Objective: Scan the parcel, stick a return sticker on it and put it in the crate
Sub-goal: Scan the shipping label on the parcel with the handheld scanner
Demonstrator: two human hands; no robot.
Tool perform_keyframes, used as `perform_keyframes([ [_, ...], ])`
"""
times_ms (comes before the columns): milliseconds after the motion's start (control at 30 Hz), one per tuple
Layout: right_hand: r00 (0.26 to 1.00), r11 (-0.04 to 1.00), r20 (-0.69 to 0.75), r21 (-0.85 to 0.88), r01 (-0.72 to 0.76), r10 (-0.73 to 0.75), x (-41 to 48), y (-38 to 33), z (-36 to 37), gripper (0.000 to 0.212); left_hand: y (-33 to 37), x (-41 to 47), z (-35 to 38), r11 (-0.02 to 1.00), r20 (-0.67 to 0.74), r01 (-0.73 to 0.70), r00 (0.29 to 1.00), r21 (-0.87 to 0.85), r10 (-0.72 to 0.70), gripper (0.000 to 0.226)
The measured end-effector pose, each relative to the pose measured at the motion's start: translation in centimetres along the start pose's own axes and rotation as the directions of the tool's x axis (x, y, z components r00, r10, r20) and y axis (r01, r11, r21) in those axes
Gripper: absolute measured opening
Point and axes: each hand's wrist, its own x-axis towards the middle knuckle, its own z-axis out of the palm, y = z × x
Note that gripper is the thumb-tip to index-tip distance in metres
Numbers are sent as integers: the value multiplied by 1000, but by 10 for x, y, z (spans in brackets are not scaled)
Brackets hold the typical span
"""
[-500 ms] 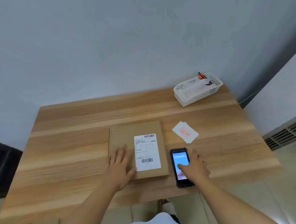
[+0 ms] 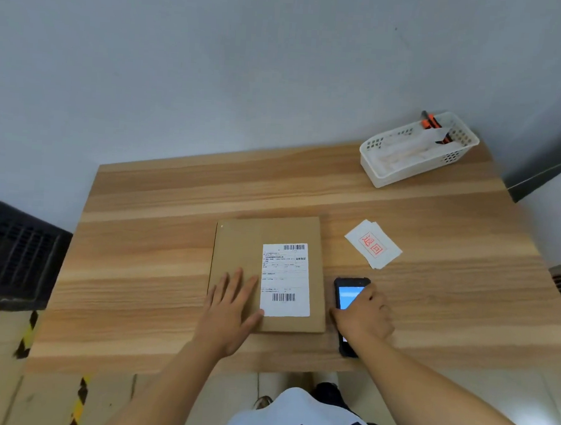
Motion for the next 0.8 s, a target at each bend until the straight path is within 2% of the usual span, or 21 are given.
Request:
perform_keyframes([
  [167,1000,1000,13,-13,-14,14,4,-3,4,103,-4,0,1,1000,-14,4,1000,-20,-4,73],
  [367,998,997,67,75,-10,5,12,5,-4,105,-2,-1,7,1000,-35,10,999,-29,-11,77],
  [500,993,942,110,335,13,-52,20,14,-25,100,-2,0,7,999,-40,20,999,-44,-22,77],
  [567,981,870,154,493,30,-121,23,19,-41,84,-3,0,8,998,-46,16,999,-59,-18,76],
  [633,946,772,247,635,6,-211,20,21,-61,57,-2,0,8,998,-56,15,998,-68,-18,77],
  [700,879,705,353,709,-28,-320,13,21,-83,40,-1,-1,7,997,-54,16,998,-71,-20,79],
  [800,797,657,408,754,-18,-446,2,19,-109,43,1,2,2,995,-39,35,999,-93,-39,81],
])
